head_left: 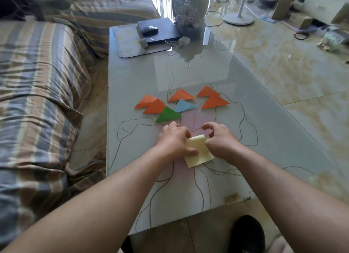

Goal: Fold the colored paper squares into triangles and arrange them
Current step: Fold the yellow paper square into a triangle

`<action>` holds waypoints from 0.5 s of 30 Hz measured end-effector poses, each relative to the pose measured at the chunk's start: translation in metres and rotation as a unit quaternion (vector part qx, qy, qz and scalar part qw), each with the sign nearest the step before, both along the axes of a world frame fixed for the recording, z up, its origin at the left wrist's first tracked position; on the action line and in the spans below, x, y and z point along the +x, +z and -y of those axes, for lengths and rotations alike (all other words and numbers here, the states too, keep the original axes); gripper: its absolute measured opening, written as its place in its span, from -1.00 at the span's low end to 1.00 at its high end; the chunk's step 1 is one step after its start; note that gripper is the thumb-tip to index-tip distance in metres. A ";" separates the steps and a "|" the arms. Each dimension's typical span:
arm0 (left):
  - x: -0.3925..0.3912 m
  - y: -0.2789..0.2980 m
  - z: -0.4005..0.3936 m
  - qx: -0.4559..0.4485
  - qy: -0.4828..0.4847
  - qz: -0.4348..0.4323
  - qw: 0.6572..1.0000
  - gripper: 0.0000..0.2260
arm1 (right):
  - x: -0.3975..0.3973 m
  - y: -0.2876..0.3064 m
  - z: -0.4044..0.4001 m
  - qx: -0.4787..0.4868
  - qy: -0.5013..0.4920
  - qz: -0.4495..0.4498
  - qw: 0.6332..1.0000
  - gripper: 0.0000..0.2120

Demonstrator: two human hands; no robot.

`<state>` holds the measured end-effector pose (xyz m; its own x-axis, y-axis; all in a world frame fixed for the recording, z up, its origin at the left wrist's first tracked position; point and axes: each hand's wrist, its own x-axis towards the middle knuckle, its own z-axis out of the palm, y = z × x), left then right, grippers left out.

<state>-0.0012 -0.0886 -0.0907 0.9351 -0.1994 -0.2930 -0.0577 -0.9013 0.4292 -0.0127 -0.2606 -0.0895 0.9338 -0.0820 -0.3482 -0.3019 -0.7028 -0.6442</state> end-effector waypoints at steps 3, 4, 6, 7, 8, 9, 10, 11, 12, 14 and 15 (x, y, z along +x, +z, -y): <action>-0.014 0.001 -0.005 -0.042 -0.012 0.000 0.999 -0.61 | -0.004 0.002 -0.001 0.015 0.003 0.000 1.000 -0.49; -0.020 0.002 -0.008 -0.073 -0.003 -0.006 0.997 -0.62 | -0.005 0.002 -0.003 0.035 0.005 0.000 0.999 -0.55; -0.030 0.002 -0.018 -0.171 0.062 -0.030 0.983 -0.55 | -0.009 0.006 -0.008 0.076 0.011 0.003 0.997 -0.73; -0.033 0.004 -0.024 -0.242 0.115 -0.058 0.962 -0.50 | -0.013 0.011 -0.012 0.101 0.010 0.004 0.995 -0.76; -0.037 0.008 -0.029 -0.324 0.173 -0.101 0.924 -0.46 | -0.015 0.016 -0.016 0.131 0.007 -0.003 0.991 -0.69; -0.041 0.011 -0.034 -0.404 0.228 -0.150 0.873 -0.46 | -0.018 0.023 -0.020 0.160 0.009 -0.021 0.987 -0.64; -0.046 0.016 -0.039 -0.466 0.273 -0.189 0.820 -0.48 | -0.021 0.029 -0.023 0.186 0.017 -0.040 0.982 -0.65; -0.051 0.022 -0.044 -0.501 0.306 -0.210 0.782 -0.53 | -0.025 0.035 -0.026 0.200 0.028 -0.054 0.978 -0.71; -0.055 0.026 -0.049 -0.522 0.328 -0.221 0.756 -0.58 | -0.028 0.039 -0.028 0.217 0.035 -0.059 0.974 -0.76; -0.063 0.032 -0.059 -0.556 0.356 -0.231 0.714 -0.64 | -0.033 0.047 -0.031 0.260 0.039 -0.057 0.963 -0.68; -0.065 0.035 -0.064 -0.570 0.368 -0.233 0.697 -0.65 | -0.036 0.053 -0.032 0.285 0.042 -0.057 0.956 -0.66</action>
<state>-0.0665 -0.0250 -0.0559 0.7636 -0.0683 -0.6420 0.6248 0.3287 0.7082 -0.0486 -0.2286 -0.0362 0.8821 0.2252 -0.4137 -0.3505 -0.2729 -0.8959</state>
